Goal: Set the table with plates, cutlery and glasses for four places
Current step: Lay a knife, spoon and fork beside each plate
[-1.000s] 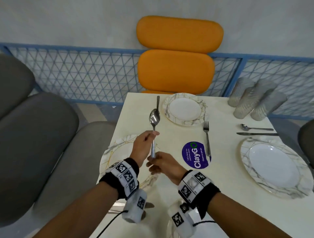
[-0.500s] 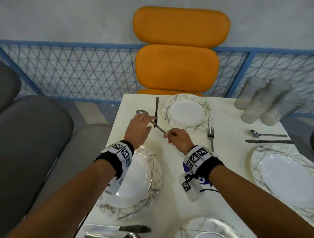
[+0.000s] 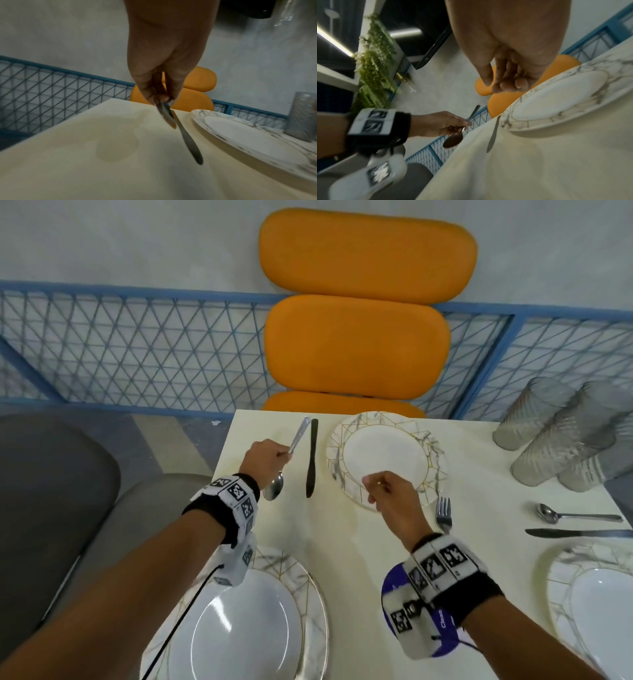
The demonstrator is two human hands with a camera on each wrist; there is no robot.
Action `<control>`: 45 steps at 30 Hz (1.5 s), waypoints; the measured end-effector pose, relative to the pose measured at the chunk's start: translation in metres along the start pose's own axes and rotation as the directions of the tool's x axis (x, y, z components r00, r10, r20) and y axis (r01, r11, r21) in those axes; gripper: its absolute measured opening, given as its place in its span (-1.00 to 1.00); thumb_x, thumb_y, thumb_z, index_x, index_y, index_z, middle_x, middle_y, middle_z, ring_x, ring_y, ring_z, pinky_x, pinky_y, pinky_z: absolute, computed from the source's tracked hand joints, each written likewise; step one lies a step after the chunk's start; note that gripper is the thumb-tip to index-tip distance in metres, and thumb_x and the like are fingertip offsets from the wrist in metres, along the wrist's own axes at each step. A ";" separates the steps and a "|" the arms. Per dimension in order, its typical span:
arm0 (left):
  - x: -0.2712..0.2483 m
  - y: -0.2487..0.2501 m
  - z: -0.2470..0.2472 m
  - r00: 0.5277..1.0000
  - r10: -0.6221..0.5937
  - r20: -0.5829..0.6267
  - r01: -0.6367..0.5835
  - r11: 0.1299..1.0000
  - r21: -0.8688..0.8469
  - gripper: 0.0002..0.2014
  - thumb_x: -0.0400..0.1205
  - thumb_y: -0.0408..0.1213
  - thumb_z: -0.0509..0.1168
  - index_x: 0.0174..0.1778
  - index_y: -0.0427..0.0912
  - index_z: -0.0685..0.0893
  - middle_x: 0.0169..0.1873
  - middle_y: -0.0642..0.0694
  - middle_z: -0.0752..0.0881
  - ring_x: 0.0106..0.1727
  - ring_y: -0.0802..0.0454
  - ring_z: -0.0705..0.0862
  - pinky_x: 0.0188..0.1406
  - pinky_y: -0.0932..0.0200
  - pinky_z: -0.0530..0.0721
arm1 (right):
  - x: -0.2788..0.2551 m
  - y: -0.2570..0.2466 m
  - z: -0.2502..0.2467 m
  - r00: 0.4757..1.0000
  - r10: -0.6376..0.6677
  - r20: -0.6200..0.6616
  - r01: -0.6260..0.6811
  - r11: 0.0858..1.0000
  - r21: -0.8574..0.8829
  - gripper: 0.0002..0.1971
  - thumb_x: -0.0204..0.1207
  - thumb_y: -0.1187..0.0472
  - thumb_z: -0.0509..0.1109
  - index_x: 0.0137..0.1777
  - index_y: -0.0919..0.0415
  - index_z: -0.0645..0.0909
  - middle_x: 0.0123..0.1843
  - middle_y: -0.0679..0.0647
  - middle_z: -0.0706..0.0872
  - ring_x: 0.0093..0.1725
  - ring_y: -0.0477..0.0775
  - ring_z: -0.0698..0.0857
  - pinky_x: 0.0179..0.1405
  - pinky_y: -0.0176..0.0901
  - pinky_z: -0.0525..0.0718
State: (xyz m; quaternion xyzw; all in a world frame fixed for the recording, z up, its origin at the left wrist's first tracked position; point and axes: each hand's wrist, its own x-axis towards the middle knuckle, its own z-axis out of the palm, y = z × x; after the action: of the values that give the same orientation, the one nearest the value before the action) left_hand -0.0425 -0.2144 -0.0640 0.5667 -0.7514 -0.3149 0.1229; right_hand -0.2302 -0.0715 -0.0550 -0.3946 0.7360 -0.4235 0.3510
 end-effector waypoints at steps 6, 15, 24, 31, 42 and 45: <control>0.050 -0.006 0.025 0.988 -0.141 0.068 0.139 0.990 0.036 -0.72 0.65 -0.37 0.18 -0.01 -0.45 0.77 -0.02 -0.34 0.77 0.10 -0.29 0.70 0.04 0.07 0.61 | -0.012 0.041 -0.003 0.998 0.045 0.051 -0.038 0.993 -0.115 -0.86 0.58 0.26 0.27 -0.14 0.07 0.64 -0.40 -0.01 0.62 -0.32 -0.03 0.60 -0.35 -0.49 0.52; 0.078 -0.009 0.050 0.986 -0.167 0.026 0.168 0.956 -0.239 -0.80 0.53 -0.59 0.27 0.01 -0.46 0.74 -0.08 -0.35 0.77 -0.09 -0.21 0.71 0.02 0.08 0.70 | -0.023 0.070 -0.019 0.991 0.101 0.088 -0.079 0.972 -0.223 -0.78 0.57 0.32 0.25 -0.18 -0.03 0.57 -0.36 0.17 0.63 -0.34 0.04 0.54 -0.35 -0.30 0.48; 0.079 -0.015 0.054 0.988 -0.138 -0.062 0.128 0.982 -0.139 -0.81 0.55 -0.45 0.34 0.03 -0.40 0.75 -0.08 -0.38 0.79 0.00 -0.32 0.75 0.14 -0.20 0.69 | -0.035 0.091 -0.069 0.984 0.158 -0.088 -0.181 0.873 -0.453 -0.92 0.60 0.19 0.22 -0.09 0.14 0.51 -0.30 -0.03 0.61 -0.33 -0.08 0.56 -0.35 -0.31 0.49; 0.066 -0.008 0.040 0.991 -0.122 -0.050 0.123 0.992 0.003 -0.64 0.67 -0.16 0.21 -0.24 -0.40 0.69 -0.22 -0.29 0.73 -0.04 -0.28 0.68 0.03 0.04 0.49 | -0.043 0.102 -0.084 0.955 0.250 -0.158 -0.295 0.761 -0.578 -0.70 0.56 0.00 0.30 -0.07 0.22 0.32 -0.10 0.09 0.55 -0.10 0.12 0.59 -0.15 -0.19 0.48; -0.067 0.035 0.017 0.999 0.048 -0.019 -0.051 0.931 -0.361 -0.84 0.66 -0.34 0.23 -0.15 -0.13 0.70 -0.26 -0.14 0.71 -0.24 -0.04 0.66 -0.03 0.14 0.62 | -0.049 0.098 -0.090 0.918 0.372 -0.137 -0.375 0.704 -0.603 -0.76 0.64 0.09 0.14 0.04 0.28 0.46 0.09 0.23 0.67 0.08 0.23 0.65 -0.10 -0.12 0.49; -0.101 0.060 0.044 0.983 0.114 0.143 -0.040 0.897 -0.440 -0.75 0.65 -0.38 0.24 -0.24 0.04 0.68 -0.28 -0.07 0.72 -0.31 0.06 0.66 -0.15 0.25 0.62 | -0.064 0.093 -0.098 0.919 0.360 -0.160 -0.393 0.812 -0.432 -0.79 0.61 0.10 0.21 -0.14 0.24 0.41 -0.11 0.17 0.63 -0.14 0.16 0.59 -0.16 -0.10 0.51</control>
State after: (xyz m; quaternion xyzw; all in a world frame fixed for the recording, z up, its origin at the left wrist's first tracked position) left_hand -0.0802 -0.0963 -0.0437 0.4666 -0.6916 -0.5154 0.1959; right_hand -0.3118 0.0491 -0.0886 -0.2970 0.8898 -0.1750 0.2991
